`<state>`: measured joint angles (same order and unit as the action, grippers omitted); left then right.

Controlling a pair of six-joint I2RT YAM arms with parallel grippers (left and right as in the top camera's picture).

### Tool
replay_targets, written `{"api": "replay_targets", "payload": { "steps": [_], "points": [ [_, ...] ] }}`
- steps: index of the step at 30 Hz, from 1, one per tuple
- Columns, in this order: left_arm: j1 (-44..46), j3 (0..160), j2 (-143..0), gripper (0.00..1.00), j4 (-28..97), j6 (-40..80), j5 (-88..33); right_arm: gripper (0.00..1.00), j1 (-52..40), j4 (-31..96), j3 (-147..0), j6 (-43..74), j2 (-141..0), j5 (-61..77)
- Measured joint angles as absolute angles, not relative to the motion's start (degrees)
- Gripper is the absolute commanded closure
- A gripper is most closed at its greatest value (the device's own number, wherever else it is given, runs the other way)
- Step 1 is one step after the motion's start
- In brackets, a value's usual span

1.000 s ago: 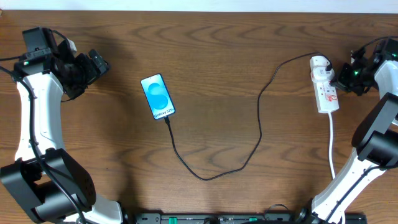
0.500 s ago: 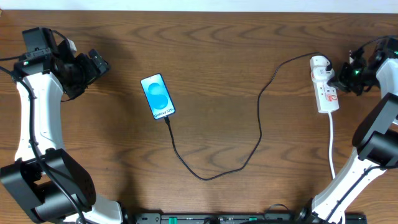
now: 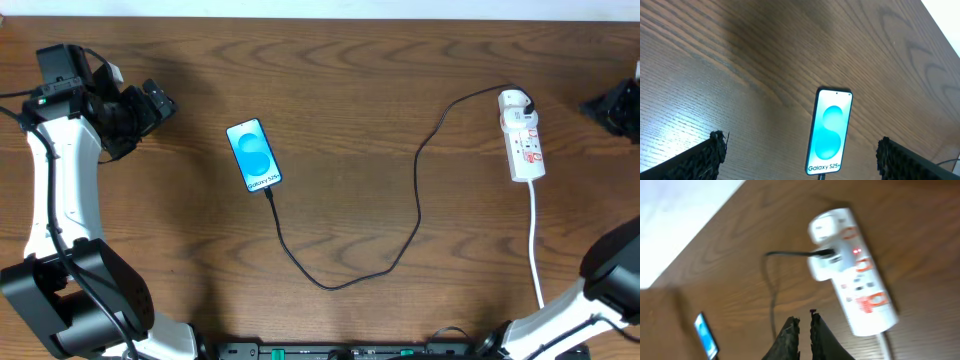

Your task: Plug charger to phone and switch on socket

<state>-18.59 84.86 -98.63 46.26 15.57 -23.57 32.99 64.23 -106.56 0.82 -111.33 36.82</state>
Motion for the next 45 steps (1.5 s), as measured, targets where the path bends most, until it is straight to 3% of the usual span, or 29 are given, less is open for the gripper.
{"api": "replay_targets", "payload": {
  "steps": [4, 15, 24, 27, 28, 29, 36, 45],
  "points": [
    [-18.6, 84.9, -98.6, 0.02, 46.2, 15.6, -23.6, 0.9, 28.1, 65.0, -106.6, 0.7, -107.6, 37.8],
    [-18.6, 84.9, -98.6, 0.02, 46.2, 15.6, -23.6, 0.89, 2.7, 67.1, -106.8, -2.2, -101.7, 37.0],
    [-18.6, 84.9, -98.6, 0.02, 46.2, 15.6, -23.6, 0.81, -11.2, 69.1, -106.8, -2.8, -101.7, 29.9],
    [-18.6, 84.9, -98.6, 0.02, 46.2, 15.6, -23.6, 0.75, -11.8, 69.1, -106.8, -2.8, -101.7, 28.3],
    [-18.6, 84.9, -98.6, 0.02, 46.2, 15.6, -23.6, 0.55, -11.8, 69.1, -106.8, -3.0, -101.7, 28.1],
    [-18.6, 84.9, -98.6, 0.02, 46.2, 15.6, -23.6, 0.01, -11.8, 69.2, -106.8, -3.0, -101.5, 27.7],
    [-18.6, 84.9, -98.6, 0.02, 46.2, 15.6, -23.6, 0.01, -11.8, 72.2, -106.8, -2.3, -98.8, 26.7],
    [-18.6, 84.9, -98.6, 0.02, 46.2, 15.6, -23.6, 0.01, -11.8, 70.9, -106.8, -7.8, -98.6, 15.6]
  ]
}}
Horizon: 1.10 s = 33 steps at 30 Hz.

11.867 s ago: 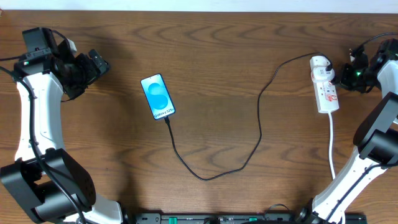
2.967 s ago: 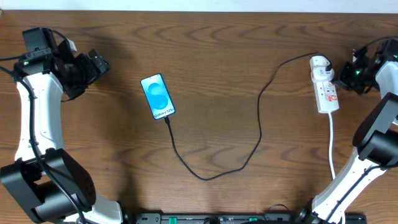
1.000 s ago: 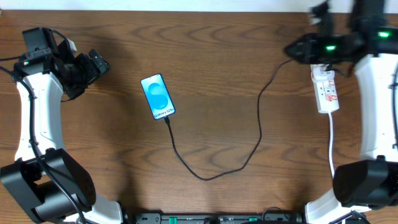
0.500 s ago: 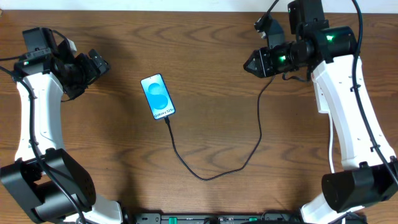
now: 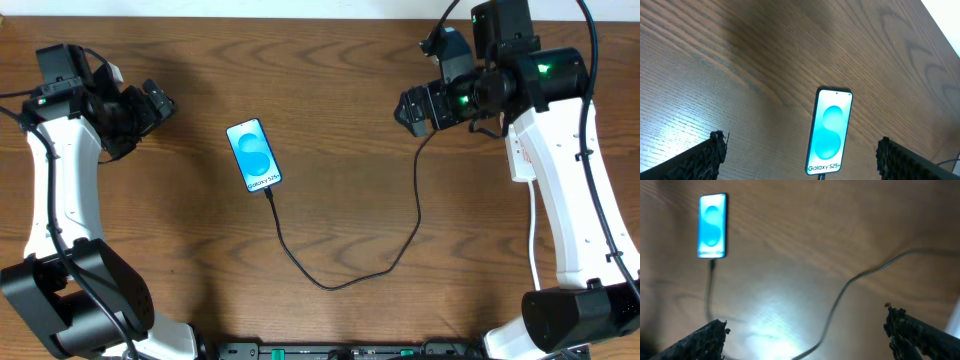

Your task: Plug charger to phone and switch on socket

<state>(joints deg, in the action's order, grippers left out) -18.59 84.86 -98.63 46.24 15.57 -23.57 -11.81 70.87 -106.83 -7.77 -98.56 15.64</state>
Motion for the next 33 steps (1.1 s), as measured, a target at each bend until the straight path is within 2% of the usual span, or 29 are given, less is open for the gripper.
{"api": "replay_targets", "payload": {
  "steps": [6, 11, 14, 20, 22, 27, 33],
  "points": [
    [-18.6, 84.9, -98.6, 0.02, 46.2, 15.6, -23.6, 0.01, -11.3, 68.3, -106.8, -12.5, -98.6, 12.0],
    [-18.6, 84.9, -98.6, 0.02, 46.3, 15.6, -23.6, 0.01, -10.6, 56.2, -101.5, -14.7, -94.5, 10.2],
    [-18.6, 84.9, -98.6, 0.02, 46.3, 15.6, -23.4, 0.01, -10.8, 43.8, -88.4, -16.0, -82.7, 9.1],
    [-18.6, 84.9, -98.6, 0.02, 46.3, 15.6, -23.2, 0.01, -7.7, 26.7, -62.7, -18.4, -59.5, 7.2],
    [-18.6, 84.9, -98.6, 0.02, 46.2, 15.6, -23.2, 0.01, -6.4, 25.1, -57.5, -18.9, -55.0, 6.6],
    [-18.6, 84.8, -98.6, 0.02, 46.3, 15.6, -23.2, 0.01, -3.1, 9.7, -35.0, -19.9, -37.8, 6.4],
    [-18.6, 84.8, -98.6, 0.02, 46.3, 15.6, -23.2, 0.01, -2.5, 1.7, -17.3, -20.2, -20.4, 6.3]
  ]
}}
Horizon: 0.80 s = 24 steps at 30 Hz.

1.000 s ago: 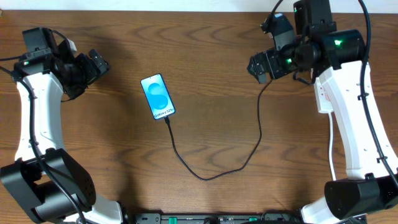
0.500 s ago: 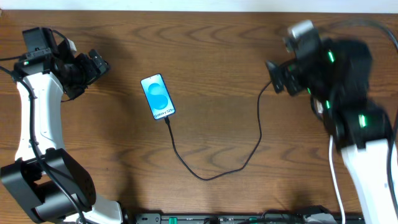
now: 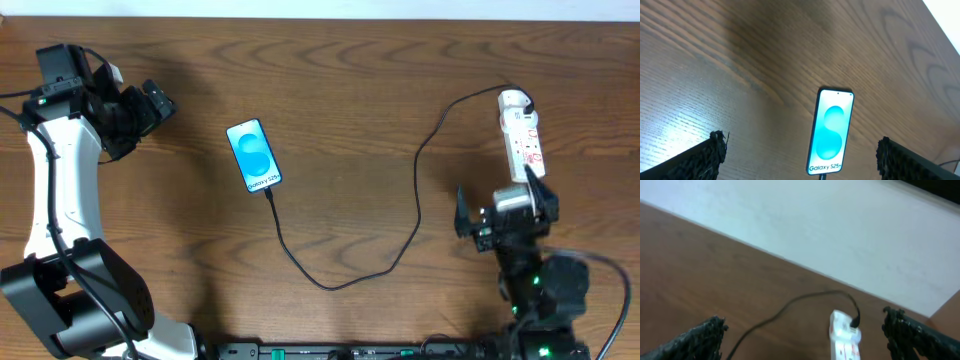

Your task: Plug charger to phone and switch on socket

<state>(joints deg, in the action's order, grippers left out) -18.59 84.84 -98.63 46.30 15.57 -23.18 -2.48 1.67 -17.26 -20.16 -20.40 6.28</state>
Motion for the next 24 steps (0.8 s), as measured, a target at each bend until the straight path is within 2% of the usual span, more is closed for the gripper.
{"api": "replay_targets", "payload": {
  "steps": [9, 24],
  "points": [
    [-18.6, 84.8, -98.6, 0.02, 46.3, 15.6, -23.2, 0.01, -2.5, -1.5, -2.7, -20.2, -7.2, 8.1],
    [-18.6, 84.8, -98.6, 0.02, 46.3, 15.6, -23.2, 0.01, -2.5, 3.2, -0.4, -18.8, -0.8, 10.1]
  ]
}}
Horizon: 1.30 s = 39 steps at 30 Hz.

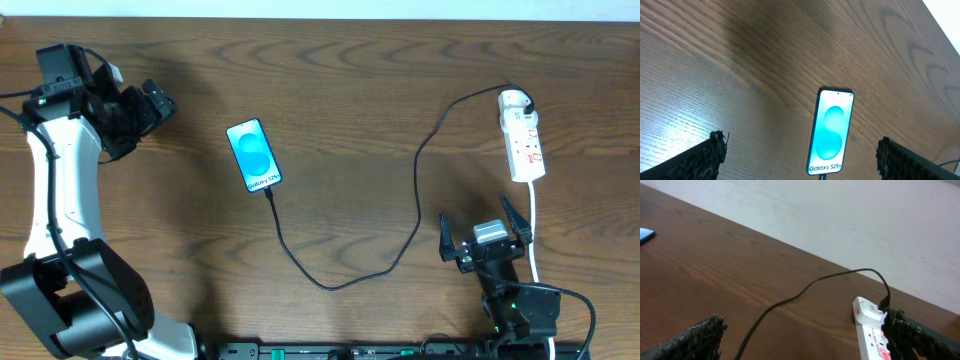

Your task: Plug charger to phone and switch on socket

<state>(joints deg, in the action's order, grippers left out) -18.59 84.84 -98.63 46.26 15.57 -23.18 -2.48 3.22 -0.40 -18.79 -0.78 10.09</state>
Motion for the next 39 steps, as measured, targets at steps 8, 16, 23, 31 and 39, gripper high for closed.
{"api": "replay_targets", "payload": {
  "steps": [8, 16, 23, 31, 39],
  "points": [
    [-18.6, 84.8, -98.6, 0.02, 46.3, 15.6, -23.2, 0.01, -2.5, 3.2, -0.4, -18.5, -0.8, 10.1],
    [-18.6, 84.8, -98.6, 0.02, 46.3, 15.6, -23.2, 0.01, -2.5, 3.2, -0.4, -18.5, -0.7, 10.1],
    [-18.6, 84.8, -98.6, 0.02, 46.3, 15.6, -18.9, 0.01, -2.5, 3.2, -0.4, -18.5, -0.7, 10.2],
    [-18.3, 84.7, -89.0, 0.02, 46.7, 14.0, -13.3, 0.01, -2.5, 3.2, -0.4, -18.5, -0.7, 10.3],
    [-10.1, 68.3, -68.1, 0.02, 31.1, 4.4, -11.0, 0.01, -2.5, 3.2, -0.4, -18.4, -0.7, 10.3]
  ]
}}
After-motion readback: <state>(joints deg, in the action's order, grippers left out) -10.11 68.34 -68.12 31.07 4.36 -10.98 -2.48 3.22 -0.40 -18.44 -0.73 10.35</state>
